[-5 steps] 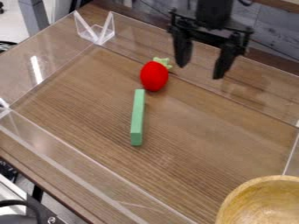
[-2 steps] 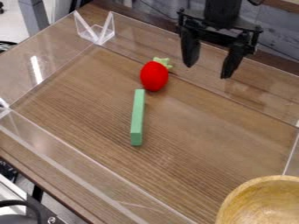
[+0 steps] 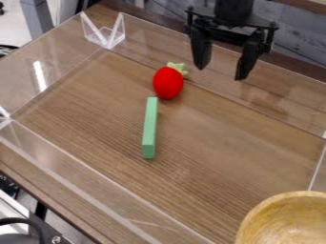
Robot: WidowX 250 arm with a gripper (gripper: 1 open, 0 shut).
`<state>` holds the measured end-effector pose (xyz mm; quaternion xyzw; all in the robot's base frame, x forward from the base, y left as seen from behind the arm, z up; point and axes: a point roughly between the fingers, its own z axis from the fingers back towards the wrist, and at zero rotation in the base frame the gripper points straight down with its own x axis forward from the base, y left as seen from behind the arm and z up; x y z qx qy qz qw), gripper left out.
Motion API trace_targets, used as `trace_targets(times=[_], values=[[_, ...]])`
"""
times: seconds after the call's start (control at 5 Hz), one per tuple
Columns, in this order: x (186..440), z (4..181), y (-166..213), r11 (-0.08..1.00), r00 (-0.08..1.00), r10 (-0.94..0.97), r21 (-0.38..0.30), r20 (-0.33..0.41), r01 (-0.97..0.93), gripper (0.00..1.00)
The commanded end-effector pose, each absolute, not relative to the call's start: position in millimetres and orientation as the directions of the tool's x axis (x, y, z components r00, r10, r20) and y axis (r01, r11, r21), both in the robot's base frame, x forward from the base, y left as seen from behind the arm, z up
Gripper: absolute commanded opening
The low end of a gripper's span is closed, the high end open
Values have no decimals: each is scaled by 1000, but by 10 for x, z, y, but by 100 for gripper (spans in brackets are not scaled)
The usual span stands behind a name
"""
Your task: Move the red fruit to the right
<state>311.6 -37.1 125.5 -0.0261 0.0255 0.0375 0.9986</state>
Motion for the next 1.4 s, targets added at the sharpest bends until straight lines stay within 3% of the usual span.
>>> trace_targets(times=[0.0, 1.2], values=[[3112, 1538, -435, 997, 998, 44, -72, 33, -42, 100], [3068, 1502, -411, 995, 997, 65, -81, 28, -63, 100]])
